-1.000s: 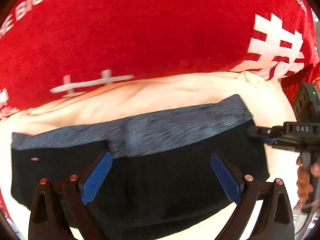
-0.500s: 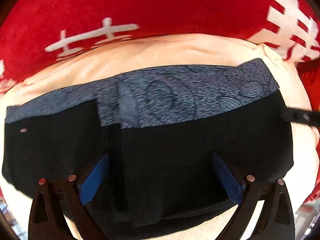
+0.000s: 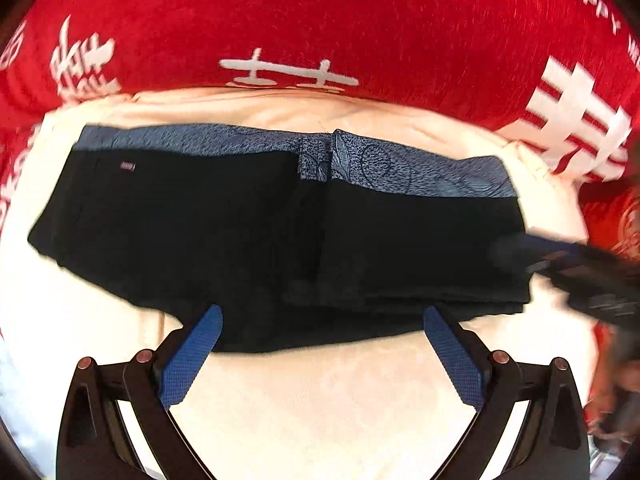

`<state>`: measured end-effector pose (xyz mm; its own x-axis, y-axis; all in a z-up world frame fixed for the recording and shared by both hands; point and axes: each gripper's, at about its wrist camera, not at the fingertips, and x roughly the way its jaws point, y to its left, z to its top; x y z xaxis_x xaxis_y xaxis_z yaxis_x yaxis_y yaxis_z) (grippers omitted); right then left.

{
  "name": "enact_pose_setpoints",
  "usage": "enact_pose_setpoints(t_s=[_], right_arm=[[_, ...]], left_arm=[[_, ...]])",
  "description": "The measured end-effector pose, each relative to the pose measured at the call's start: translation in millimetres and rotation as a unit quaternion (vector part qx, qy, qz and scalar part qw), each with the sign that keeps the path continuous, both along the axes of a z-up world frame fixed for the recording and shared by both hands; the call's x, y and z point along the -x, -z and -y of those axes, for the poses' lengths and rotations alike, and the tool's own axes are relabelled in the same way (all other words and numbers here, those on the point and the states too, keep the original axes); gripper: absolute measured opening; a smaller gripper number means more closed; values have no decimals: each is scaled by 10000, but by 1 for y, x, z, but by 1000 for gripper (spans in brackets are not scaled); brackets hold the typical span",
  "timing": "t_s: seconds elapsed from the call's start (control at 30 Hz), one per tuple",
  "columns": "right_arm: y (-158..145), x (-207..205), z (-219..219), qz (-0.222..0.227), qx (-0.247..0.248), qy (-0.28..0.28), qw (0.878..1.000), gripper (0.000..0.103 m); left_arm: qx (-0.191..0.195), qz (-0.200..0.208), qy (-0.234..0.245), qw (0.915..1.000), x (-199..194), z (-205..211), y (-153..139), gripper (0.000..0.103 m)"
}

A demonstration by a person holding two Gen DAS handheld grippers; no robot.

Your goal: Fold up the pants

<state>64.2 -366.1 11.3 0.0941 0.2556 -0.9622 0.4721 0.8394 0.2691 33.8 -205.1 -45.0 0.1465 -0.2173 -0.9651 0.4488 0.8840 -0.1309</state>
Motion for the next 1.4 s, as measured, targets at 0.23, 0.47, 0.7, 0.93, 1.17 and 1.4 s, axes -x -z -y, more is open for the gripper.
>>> enact_pose_setpoints(t_s=[0.23, 0.47, 0.7, 0.93, 1.17, 1.4], right_arm=[[34, 5, -27, -404, -449, -270, 9978, 66], [11, 26, -36, -424, -538, -332, 9971, 73], [-1, 38, -66, -771, -406, 6, 9962, 73], [-8, 6, -129, -952, -212, 59, 9952, 73], [0, -37, -198, -1030, -288, -34, 9943, 73], [6, -68, -246, -1129, -418, -272, 9924, 73]], left_arm=[[-244, -24, -98, 9997, 21, -10, -4, 102], [-462, -166, -576, 9971, 20, -36, 7, 102], [-539, -349, -321, 9974, 0, -78, 13, 102], [-737, -310, -258, 9965, -41, -152, 10, 102], [-775, -344, -520, 9950, -83, -215, 17, 102], [-453, -549, -1151, 9908, -117, -258, 36, 102]])
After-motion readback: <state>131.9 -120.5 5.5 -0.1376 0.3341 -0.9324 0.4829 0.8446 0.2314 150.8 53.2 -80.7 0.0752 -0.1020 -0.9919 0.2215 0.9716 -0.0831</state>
